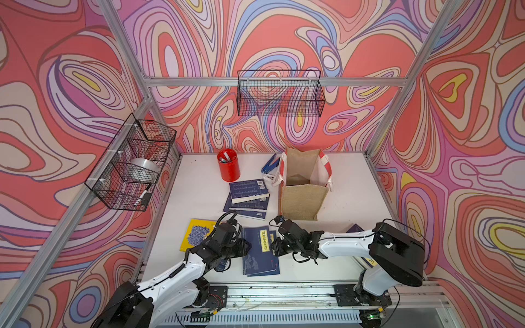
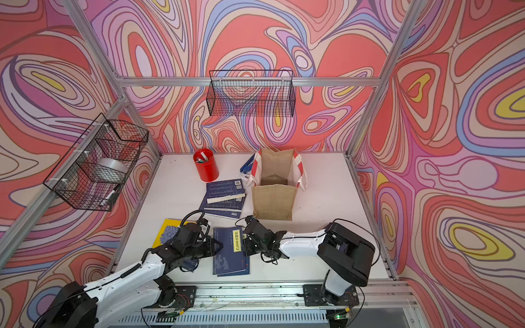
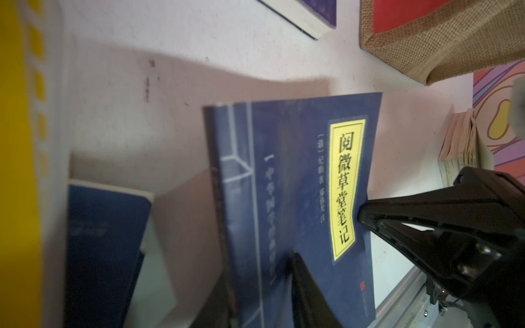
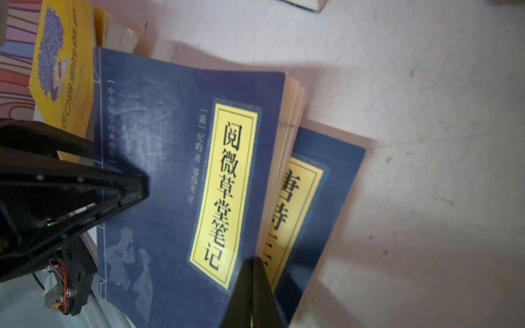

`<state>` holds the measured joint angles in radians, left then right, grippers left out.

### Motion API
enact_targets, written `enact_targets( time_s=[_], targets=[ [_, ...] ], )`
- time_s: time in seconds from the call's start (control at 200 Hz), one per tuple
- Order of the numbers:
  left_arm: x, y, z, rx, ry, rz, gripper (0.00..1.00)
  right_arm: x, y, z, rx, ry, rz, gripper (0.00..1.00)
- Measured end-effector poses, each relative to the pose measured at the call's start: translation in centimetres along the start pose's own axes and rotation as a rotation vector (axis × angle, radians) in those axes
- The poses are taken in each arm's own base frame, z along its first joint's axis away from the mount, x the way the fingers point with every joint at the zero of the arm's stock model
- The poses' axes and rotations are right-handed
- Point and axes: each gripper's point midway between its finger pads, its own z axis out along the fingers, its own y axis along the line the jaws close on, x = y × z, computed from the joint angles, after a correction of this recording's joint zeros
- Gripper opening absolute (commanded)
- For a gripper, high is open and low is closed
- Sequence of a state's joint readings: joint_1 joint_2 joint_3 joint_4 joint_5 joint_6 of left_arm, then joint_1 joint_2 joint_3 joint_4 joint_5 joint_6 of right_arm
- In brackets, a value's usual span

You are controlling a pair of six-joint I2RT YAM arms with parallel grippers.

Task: Put the books into the canvas bag
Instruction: Pick up the book from the book.

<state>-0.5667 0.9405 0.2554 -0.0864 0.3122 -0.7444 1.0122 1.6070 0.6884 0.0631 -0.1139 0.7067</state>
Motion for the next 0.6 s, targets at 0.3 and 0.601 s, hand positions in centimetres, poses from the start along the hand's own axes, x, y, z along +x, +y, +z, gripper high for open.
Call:
enact_targets(
  time_s=[0.3,0.601],
  targets=[
    [-2.5,-3.7,-3.4,0.091,-0.1,0.119,0.0,-0.3,0.4,-2.0,-0.172,-0.035,0.015,0.74],
    [-4.6,-9.5,-9.1,0.309,-0.279,0.299,0.0,-5.2,4.0,-9.8,-0.405,-0.223,-0.088,0.86]
  ],
)
